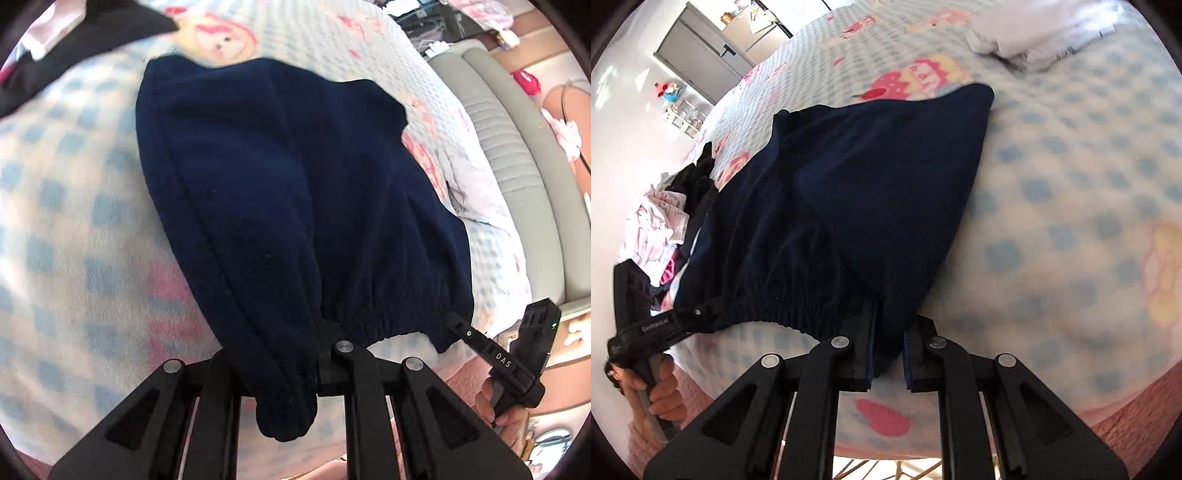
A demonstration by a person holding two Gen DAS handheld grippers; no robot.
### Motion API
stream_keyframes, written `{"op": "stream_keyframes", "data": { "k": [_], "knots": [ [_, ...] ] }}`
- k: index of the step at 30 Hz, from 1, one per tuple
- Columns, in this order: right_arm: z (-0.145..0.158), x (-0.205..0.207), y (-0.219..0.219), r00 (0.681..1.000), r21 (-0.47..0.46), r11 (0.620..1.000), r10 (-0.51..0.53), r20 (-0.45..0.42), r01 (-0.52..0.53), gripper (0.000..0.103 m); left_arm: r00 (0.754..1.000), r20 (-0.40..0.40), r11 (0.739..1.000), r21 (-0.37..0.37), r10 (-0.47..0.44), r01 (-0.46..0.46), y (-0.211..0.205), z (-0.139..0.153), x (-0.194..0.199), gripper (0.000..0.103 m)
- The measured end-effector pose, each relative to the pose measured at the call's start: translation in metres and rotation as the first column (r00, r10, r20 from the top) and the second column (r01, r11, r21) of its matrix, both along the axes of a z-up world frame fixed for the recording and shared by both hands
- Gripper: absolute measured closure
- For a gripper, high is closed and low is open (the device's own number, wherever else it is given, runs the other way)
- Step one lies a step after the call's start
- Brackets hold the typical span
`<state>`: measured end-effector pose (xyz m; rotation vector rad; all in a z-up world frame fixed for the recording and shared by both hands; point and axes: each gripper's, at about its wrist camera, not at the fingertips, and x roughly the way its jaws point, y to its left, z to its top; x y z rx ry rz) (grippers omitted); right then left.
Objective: Fold clothes
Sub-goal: 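Hold the trousers by the waistband with both grippers and lower the legs onto the bed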
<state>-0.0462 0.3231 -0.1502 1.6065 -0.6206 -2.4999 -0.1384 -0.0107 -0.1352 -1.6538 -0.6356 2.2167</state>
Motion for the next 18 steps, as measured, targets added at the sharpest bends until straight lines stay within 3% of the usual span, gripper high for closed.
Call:
{"op": "stream_keyframes", "data": {
  "k": [3, 5, 6, 9, 11, 12, 13, 16, 18],
  "knots": [
    [0.012, 0.002, -0.006, 1.0, 0.036, 0.999, 0.019, -0.021, -0.018, 0.092, 1.0, -0.02, 1.0, -0.008, -0.013, 0.013, 0.002, 0.006, 0.004, 0.08],
    [0.015, 0.004, -0.003, 1.0, 0.015, 1.0, 0.005, -0.031, -0.005, 0.082, 0.999, -0.031, 1.0, -0.006, -0.016, 0.016, 0.001, 0.01, 0.009, 0.062],
    [0.016, 0.004, 0.0, 0.999, -0.017, 1.0, -0.007, -0.034, 0.007, 0.079, 0.999, -0.037, 1.0, -0.005, -0.017, 0.017, 0.001, 0.012, 0.012, 0.061],
    [0.014, 0.003, 0.008, 0.999, -0.08, 0.996, -0.038, -0.039, 0.035, 0.07, 0.998, -0.053, 1.0, -0.001, -0.021, 0.021, 0.0, 0.018, 0.019, 0.067],
    [0.013, 0.0, 0.005, 0.999, -0.044, 0.999, -0.029, -0.033, 0.028, 0.069, 0.998, -0.064, 1.0, 0.001, -0.024, 0.024, 0.0, 0.022, 0.024, 0.083],
    [0.012, -0.002, 0.004, 0.999, -0.025, 0.999, -0.024, -0.03, 0.024, 0.074, 0.997, -0.069, 1.0, 0.002, -0.025, 0.026, -0.001, 0.024, 0.027, 0.084],
    [0.017, 0.001, 0.0, 0.999, -0.004, 1.0, -0.019, -0.047, 0.018, 0.093, 0.997, -0.075, 1.0, 0.003, -0.027, 0.027, -0.001, 0.027, 0.029, 0.087],
    [0.033, 0.012, -0.012, 0.995, 0.059, 0.998, 0.001, -0.103, 0.005, 0.097, 0.995, -0.091, 0.999, 0.007, -0.031, 0.031, -0.002, 0.033, 0.037, 0.09],
    [0.045, 0.022, -0.014, 0.991, 0.054, 0.999, 0.017, -0.134, -0.01, 0.098, 0.994, -0.102, 0.999, 0.009, -0.033, 0.034, -0.002, 0.037, 0.042, 0.09]
  ]
}}
